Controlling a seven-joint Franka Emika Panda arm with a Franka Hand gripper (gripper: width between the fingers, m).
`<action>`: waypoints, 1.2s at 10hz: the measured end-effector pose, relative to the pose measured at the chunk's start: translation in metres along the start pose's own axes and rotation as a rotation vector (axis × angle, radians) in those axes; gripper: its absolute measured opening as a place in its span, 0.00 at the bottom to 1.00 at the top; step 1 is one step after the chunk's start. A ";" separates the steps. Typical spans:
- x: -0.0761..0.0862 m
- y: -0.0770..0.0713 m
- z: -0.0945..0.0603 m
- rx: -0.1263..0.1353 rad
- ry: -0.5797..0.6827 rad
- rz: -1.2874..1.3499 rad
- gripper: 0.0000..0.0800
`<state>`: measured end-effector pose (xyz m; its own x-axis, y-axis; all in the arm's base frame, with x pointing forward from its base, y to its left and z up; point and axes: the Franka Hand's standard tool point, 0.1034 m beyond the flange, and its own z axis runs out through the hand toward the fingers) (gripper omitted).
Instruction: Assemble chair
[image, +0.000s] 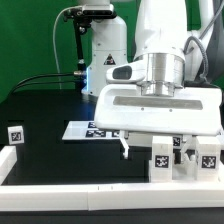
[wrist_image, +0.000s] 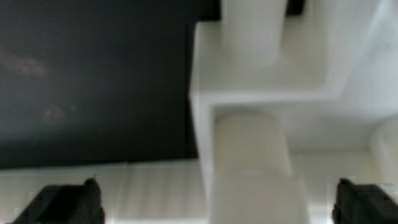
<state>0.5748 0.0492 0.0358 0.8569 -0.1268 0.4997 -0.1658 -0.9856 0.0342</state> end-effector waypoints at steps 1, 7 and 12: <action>-0.001 0.001 0.001 0.000 -0.002 0.000 0.81; -0.019 0.007 0.016 -0.014 -0.036 -0.003 0.81; -0.020 0.007 0.016 -0.014 -0.037 -0.003 0.29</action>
Offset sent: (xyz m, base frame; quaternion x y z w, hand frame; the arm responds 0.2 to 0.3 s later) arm 0.0005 0.0112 -0.0215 0.0246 0.0055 0.0117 0.9996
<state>0.5649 0.0429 0.0120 0.8749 -0.1277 0.4672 -0.1692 -0.9844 0.0479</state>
